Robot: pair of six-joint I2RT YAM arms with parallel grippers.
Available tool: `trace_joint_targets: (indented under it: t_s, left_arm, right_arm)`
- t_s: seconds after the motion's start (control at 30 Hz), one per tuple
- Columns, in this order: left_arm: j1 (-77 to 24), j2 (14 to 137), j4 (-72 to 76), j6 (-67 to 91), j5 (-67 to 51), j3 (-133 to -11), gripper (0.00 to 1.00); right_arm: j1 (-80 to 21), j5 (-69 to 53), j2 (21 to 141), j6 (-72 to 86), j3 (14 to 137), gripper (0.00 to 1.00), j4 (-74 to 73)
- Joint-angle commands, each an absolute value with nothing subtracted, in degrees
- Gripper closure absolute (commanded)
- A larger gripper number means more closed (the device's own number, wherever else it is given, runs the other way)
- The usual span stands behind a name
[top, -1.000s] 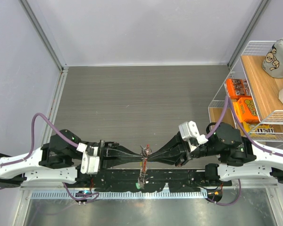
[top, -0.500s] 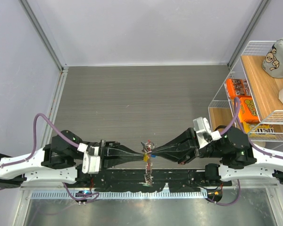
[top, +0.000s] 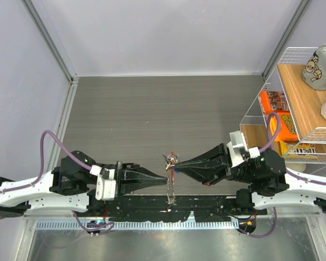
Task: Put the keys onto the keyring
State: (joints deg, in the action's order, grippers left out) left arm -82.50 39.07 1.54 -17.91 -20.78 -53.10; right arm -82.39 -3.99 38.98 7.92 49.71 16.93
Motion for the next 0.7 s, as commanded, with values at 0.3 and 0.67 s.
trace_joint_targets:
  t_s: [0.3,0.67]
  left_arm:
    - [-82.6,36.4,-1.5,-18.0,-18.0,-57.7,0.63]
    - [-82.6,38.5,-1.7,-20.4,-19.1,-59.7,0.62]
  right_arm:
    - [-82.5,-9.4,39.0,7.3,56.0,0.94,10.1]
    - [-82.5,-12.6,40.3,9.1,58.1,0.94,7.3]
